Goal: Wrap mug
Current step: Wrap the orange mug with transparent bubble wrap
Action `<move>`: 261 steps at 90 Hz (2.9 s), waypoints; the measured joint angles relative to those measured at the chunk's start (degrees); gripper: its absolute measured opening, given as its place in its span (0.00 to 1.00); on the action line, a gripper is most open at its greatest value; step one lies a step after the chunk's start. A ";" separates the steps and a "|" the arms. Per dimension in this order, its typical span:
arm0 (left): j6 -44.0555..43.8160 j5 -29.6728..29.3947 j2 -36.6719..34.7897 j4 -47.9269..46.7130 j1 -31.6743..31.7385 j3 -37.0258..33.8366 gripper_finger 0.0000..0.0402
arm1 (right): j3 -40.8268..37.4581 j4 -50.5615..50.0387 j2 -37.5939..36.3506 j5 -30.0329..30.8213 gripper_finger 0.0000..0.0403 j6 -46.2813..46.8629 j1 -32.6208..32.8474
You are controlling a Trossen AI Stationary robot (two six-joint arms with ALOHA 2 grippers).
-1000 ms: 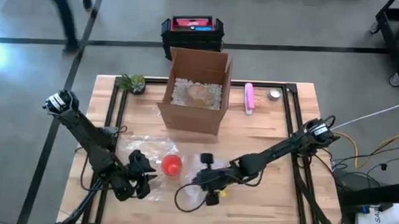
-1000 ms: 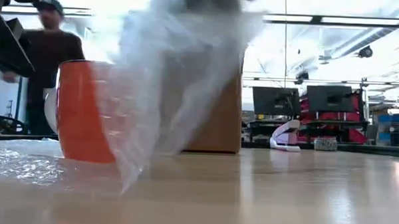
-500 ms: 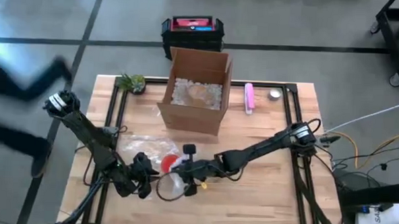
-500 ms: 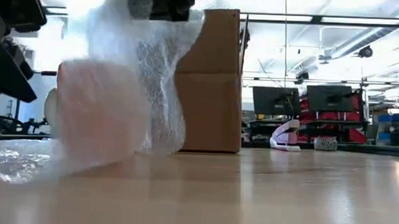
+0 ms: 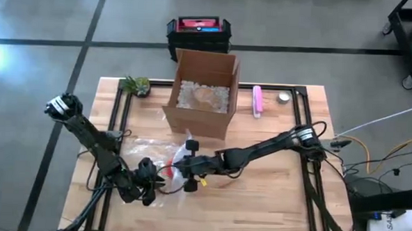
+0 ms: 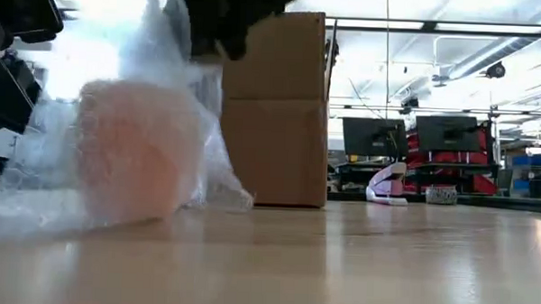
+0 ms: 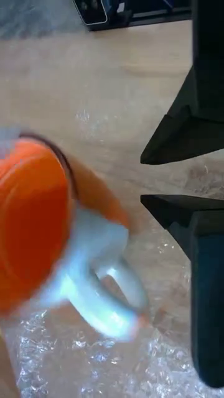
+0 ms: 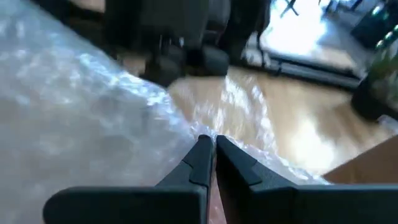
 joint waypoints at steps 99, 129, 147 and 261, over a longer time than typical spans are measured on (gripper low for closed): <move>20.19 -7.09 3.44 -5.45 7.42 13.93 0.19 | 0.00 -4.26 0.76 -1.44 0.00 7.58 0.18; 14.73 -3.37 6.05 -4.70 8.94 10.58 0.19 | 0.44 -5.15 0.79 -1.81 0.00 12.05 0.29; 14.86 -3.06 5.97 -4.35 8.96 10.49 0.19 | 3.85 -9.62 0.47 -4.17 0.03 13.55 0.03; 17.89 -2.83 1.75 -18.98 7.39 21.44 0.19 | 20.17 -29.65 9.27 -11.23 0.00 6.78 -1.21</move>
